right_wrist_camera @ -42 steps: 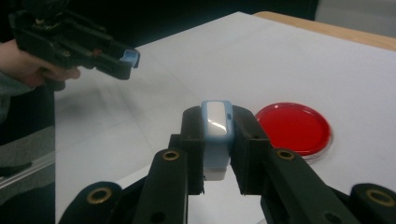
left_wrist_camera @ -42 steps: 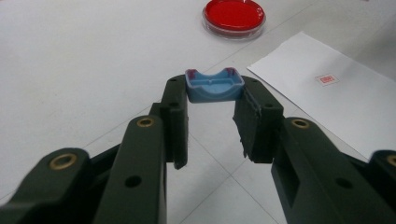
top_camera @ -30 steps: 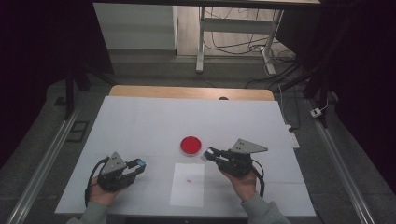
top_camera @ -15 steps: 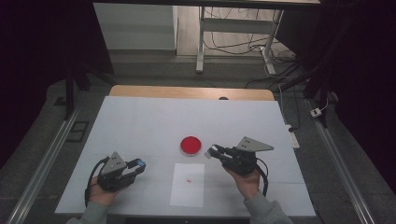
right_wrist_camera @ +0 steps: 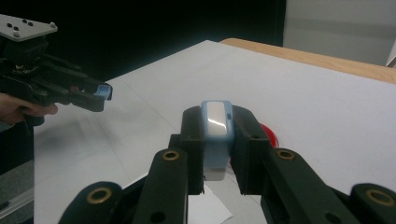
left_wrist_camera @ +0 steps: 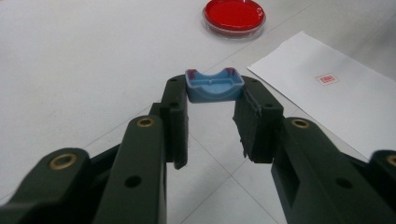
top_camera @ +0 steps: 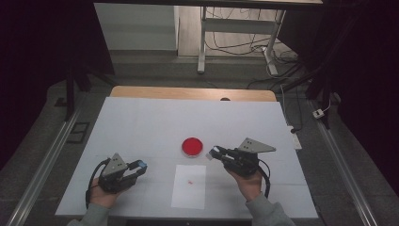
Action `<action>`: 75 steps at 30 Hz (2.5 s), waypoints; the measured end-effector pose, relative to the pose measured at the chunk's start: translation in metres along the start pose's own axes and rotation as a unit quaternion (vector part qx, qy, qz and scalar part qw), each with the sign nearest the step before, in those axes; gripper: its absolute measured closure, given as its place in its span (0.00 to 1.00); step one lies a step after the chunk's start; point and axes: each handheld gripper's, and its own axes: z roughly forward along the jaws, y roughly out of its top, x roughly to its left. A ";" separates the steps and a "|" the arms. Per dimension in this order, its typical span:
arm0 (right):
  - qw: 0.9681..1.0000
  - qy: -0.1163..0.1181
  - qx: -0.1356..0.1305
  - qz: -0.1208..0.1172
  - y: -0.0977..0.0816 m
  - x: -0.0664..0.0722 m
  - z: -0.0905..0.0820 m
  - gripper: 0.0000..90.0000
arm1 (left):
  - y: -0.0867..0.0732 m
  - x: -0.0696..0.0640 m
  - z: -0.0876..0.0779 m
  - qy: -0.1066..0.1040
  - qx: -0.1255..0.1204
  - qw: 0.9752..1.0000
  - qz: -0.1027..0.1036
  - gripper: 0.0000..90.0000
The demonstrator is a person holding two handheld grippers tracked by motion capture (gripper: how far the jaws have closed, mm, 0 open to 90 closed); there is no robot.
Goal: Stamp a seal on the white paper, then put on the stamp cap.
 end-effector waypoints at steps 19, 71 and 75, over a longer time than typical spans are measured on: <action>1.000 0.000 -0.004 -0.001 0.000 0.002 0.001 0.84 | 0.013 -0.015 0.007 -0.009 -0.004 1.000 0.025 0.73; 1.000 0.003 -0.018 0.004 0.005 0.006 0.002 0.83 | 0.075 -0.056 0.069 -0.065 -0.009 0.994 0.082 0.73; 1.000 0.003 -0.016 0.003 0.005 0.006 0.003 0.83 | 0.074 -0.060 0.074 -0.069 -0.005 0.994 0.084 0.73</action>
